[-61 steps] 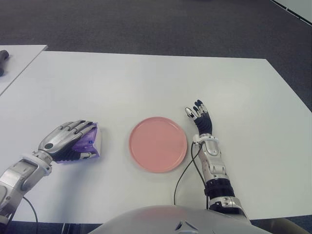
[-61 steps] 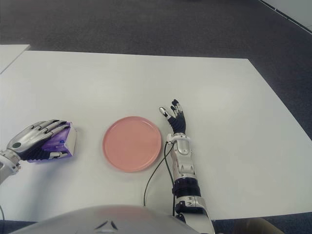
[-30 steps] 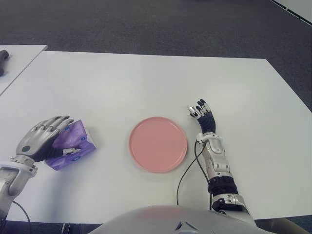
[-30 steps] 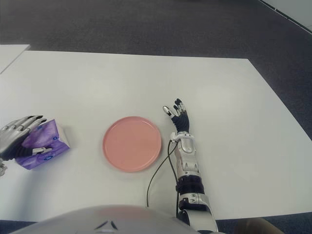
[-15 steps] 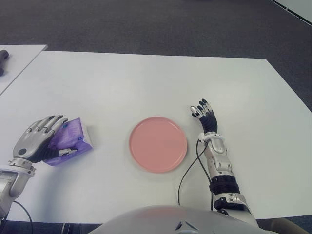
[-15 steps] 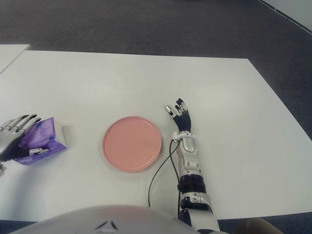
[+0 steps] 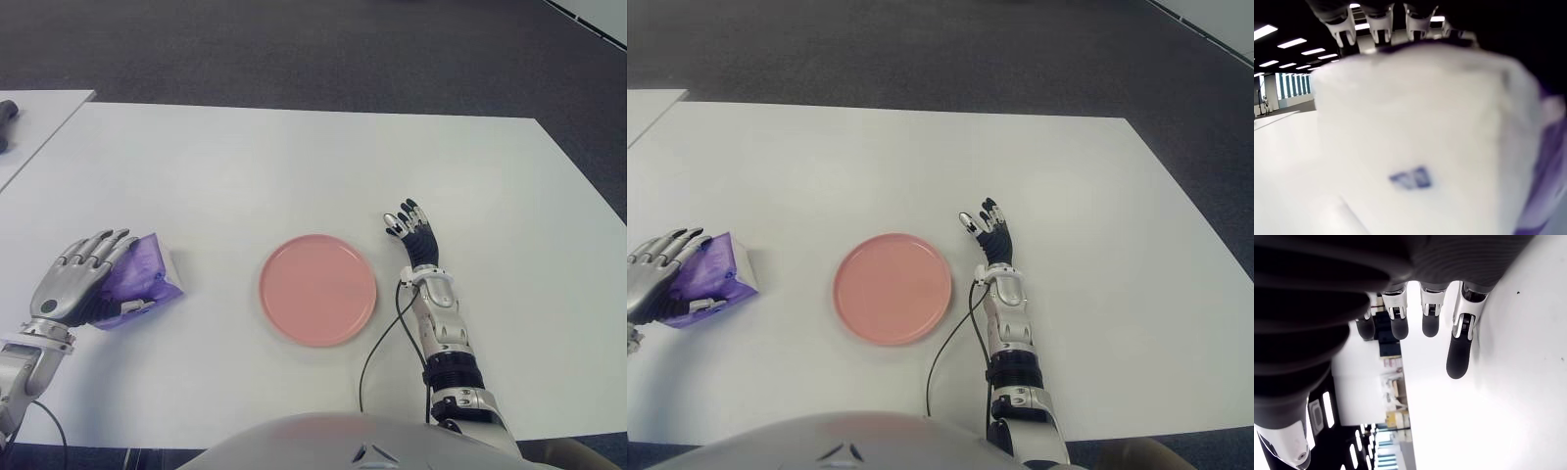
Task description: Put the tissue paper into the plate.
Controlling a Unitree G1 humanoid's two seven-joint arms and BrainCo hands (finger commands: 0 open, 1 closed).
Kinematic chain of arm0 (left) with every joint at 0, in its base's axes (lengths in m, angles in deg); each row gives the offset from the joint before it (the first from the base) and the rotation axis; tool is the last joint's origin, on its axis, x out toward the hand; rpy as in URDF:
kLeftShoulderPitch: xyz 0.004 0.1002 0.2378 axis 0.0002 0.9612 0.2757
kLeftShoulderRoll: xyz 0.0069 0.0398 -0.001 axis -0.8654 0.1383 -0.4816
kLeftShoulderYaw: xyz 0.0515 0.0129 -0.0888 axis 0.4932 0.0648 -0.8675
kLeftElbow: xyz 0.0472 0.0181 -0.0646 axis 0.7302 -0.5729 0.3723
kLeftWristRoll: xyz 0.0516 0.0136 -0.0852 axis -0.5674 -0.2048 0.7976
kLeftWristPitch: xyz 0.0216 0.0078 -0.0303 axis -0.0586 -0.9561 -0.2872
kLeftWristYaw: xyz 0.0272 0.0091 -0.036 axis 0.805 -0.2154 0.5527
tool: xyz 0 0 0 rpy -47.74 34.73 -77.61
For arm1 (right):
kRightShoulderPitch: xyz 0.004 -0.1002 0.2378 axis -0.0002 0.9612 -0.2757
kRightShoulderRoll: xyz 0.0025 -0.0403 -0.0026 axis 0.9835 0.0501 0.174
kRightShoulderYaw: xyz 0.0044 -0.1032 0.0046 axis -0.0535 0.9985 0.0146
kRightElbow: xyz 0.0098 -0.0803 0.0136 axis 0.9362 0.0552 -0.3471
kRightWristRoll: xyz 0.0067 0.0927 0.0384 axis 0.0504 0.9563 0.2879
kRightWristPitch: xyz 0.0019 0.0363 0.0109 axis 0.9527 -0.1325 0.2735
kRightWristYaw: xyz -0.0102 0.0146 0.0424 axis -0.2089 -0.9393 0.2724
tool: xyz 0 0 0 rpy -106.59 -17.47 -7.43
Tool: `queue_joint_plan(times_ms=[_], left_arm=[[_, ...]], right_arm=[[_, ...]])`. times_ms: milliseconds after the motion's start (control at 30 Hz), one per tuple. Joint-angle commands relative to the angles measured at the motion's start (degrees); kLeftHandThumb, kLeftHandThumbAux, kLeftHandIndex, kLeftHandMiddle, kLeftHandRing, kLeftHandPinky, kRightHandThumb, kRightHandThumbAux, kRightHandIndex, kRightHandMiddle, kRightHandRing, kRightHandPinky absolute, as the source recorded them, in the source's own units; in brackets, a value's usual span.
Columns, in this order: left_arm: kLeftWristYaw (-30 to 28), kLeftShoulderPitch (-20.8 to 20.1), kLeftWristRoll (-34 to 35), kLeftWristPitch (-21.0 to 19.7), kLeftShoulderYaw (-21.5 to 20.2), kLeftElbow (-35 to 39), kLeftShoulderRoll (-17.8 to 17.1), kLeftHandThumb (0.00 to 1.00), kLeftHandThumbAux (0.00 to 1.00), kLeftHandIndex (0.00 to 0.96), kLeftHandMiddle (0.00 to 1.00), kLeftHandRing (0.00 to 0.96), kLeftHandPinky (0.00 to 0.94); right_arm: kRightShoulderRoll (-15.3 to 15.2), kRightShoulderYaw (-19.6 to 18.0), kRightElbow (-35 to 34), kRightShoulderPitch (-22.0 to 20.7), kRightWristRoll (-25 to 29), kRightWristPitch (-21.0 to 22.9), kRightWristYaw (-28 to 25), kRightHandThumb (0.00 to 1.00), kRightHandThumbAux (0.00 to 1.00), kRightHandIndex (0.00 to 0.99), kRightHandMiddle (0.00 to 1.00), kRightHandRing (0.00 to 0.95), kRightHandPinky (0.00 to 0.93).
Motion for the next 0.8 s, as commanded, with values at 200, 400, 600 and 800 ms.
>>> queue_joint_plan(times_ms=[200,400,600,800], left_arm=[[-0.46,0.43,-0.06,-2.03,2.07,-0.66,0.19,0.22,0.398,0.0,0.0,0.0,0.0],[-0.14,0.68,0.12,-2.5,2.54,-0.18,0.46,0.229,0.401,0.0,0.0,0.0,0.0],[1.11,0.69,-0.07,-2.92,3.38,0.16,0.9,0.23,0.399,0.0,0.0,0.0,0.003],[3.29,0.31,-0.45,-3.48,4.53,0.22,1.83,0.204,0.403,0.0,0.0,0.0,0.009]], right_arm=[[-0.2,-0.7,1.33,2.84,0.89,3.99,0.08,0.204,0.66,0.0,0.0,0.0,0.009],[-0.24,-0.68,0.68,3.17,0.93,4.29,0.02,0.204,0.66,0.0,0.0,0.0,0.009],[-0.19,-0.64,0.11,3.48,0.92,4.58,0.01,0.204,0.66,0.0,0.0,0.0,0.009],[-0.13,-0.59,-0.28,3.64,0.89,4.83,0.05,0.204,0.66,0.0,0.0,0.0,0.009]])
